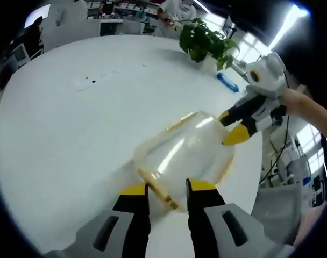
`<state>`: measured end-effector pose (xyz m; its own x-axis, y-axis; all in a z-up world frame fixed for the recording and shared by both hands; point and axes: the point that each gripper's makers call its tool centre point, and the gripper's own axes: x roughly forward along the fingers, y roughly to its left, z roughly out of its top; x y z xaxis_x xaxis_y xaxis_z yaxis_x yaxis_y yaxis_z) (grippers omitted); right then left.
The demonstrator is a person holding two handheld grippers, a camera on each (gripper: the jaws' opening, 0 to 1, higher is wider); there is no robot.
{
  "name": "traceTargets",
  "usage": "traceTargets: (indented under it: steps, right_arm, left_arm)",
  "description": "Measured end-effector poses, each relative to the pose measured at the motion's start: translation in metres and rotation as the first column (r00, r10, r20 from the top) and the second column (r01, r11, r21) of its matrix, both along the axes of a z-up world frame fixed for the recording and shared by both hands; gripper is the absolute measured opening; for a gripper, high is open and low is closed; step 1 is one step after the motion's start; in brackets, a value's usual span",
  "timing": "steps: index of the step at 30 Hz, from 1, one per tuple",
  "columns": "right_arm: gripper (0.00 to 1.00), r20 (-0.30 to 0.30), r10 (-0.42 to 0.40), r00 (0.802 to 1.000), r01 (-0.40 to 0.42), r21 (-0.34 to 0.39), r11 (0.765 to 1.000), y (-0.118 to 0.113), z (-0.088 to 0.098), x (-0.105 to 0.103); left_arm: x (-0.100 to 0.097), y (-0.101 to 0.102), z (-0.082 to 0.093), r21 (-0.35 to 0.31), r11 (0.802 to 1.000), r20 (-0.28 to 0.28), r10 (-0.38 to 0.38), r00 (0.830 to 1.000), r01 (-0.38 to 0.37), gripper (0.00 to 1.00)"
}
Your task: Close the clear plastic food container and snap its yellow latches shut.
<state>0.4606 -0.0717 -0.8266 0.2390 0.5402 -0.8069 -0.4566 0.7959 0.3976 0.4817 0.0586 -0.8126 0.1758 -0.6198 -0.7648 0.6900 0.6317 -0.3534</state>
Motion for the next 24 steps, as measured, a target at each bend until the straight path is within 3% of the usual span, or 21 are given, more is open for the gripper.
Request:
traceTargets:
  steps: [5,6,7,10,13,16,21,24]
  right_arm:
    - [0.35,0.019,-0.020,1.000,0.020,-0.001,1.000,0.003,0.001,0.001]
    - [0.36,0.041,-0.035,0.999,0.035,-0.001,0.999,0.004,0.003,0.001]
    - [0.39,0.113,0.002,0.994,0.002,-0.029,1.000,0.006,0.004,0.006]
    - [0.43,0.122,-0.010,0.992,0.016,-0.048,0.999,0.008,0.005,0.006]
    - [0.42,0.131,-0.026,0.991,0.034,-0.058,0.998,0.007,0.006,0.009]
    - [0.42,0.198,0.008,0.980,0.012,-0.102,0.995,0.002,0.013,0.013]
    - [0.40,0.258,0.159,0.953,-0.114,-0.179,0.977,0.010,0.023,0.016]
    - [0.38,0.270,0.167,0.948,-0.119,-0.188,0.975,0.014,0.028,0.019]
  left_arm:
    - [0.001,-0.001,0.000,0.038,0.999,0.053,-0.024,0.998,0.022,0.23]
    - [0.001,-0.001,0.001,0.044,0.999,0.074,-0.027,0.997,0.024,0.23]
    - [0.001,-0.001,0.002,0.048,0.998,0.091,-0.036,0.995,0.032,0.24]
    - [0.002,-0.002,0.003,0.057,0.998,0.111,-0.033,0.993,0.026,0.25]
    - [0.005,-0.001,0.006,0.110,0.989,0.178,-0.120,0.977,0.101,0.26]
    - [0.006,0.004,0.011,0.197,0.970,0.234,-0.189,0.954,0.143,0.24]
    - [0.010,-0.011,0.027,0.131,0.982,0.268,-0.169,0.948,0.138,0.28]
    - [0.011,-0.023,0.033,0.107,0.983,0.290,-0.172,0.941,0.146,0.28]
